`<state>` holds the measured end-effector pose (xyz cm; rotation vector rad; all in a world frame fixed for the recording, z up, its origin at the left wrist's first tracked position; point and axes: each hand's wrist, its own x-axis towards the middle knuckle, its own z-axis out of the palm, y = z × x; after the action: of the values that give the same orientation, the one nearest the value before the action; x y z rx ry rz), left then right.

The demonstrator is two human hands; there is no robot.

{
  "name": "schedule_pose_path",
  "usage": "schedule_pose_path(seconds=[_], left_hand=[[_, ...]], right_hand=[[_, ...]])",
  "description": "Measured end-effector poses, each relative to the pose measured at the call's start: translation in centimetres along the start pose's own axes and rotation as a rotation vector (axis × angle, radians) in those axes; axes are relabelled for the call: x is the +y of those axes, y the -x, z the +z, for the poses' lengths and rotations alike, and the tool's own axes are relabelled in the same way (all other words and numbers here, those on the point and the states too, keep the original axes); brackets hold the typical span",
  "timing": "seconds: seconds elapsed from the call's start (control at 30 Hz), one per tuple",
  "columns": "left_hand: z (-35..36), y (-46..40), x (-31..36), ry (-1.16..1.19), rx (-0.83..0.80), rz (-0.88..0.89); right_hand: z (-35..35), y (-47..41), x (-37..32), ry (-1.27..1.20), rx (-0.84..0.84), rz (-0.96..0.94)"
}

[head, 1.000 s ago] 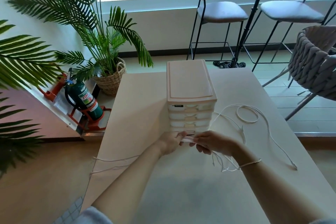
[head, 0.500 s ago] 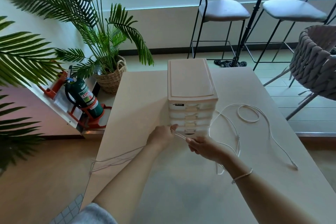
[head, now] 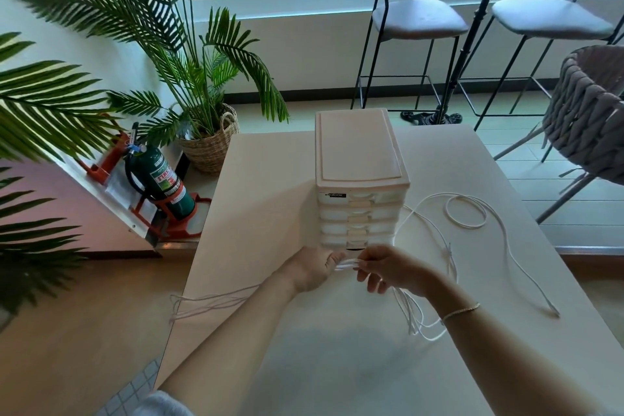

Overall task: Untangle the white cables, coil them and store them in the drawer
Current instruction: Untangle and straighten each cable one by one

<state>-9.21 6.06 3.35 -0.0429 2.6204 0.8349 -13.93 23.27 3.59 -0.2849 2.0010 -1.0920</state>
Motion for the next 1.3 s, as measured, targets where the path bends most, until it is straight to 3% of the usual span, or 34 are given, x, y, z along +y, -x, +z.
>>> schedule_pose_path(seconds=[0.47, 0.6, 0.77, 0.93, 1.13, 1.2, 1.3], left_hand=[[0.0, 0.0, 0.6, -0.138, -0.052, 0.001], [-0.2, -0.1, 0.6, -0.134, -0.033, -0.011], [-0.5, 0.0, 0.7, -0.107, 0.016, -0.031], [-0.6, 0.2, 0.5, -0.094, 0.062, -0.043], [0.4, 0.2, 1.5, -0.141, -0.051, 0.045], [0.2, 0.1, 0.9, -0.104, 0.037, 0.003], [-0.2, -0.4, -0.2, -0.088, 0.131, -0.079]], right_hand=[[0.4, -0.3, -0.1, 0.426, 0.039, -0.127], [0.7, -0.2, 0.1, 0.254, 0.007, -0.095], [1.0, 0.7, 0.3, -0.211, -0.104, 0.002], [0.7, 0.7, 0.1, -0.224, -0.066, 0.116], [1.2, -0.3, -0.1, -0.023, 0.333, 0.043], [1.7, 0.2, -0.4, 0.179, 0.340, -0.036], [3.4, 1.2, -1.5, 0.453, 0.157, -0.151]])
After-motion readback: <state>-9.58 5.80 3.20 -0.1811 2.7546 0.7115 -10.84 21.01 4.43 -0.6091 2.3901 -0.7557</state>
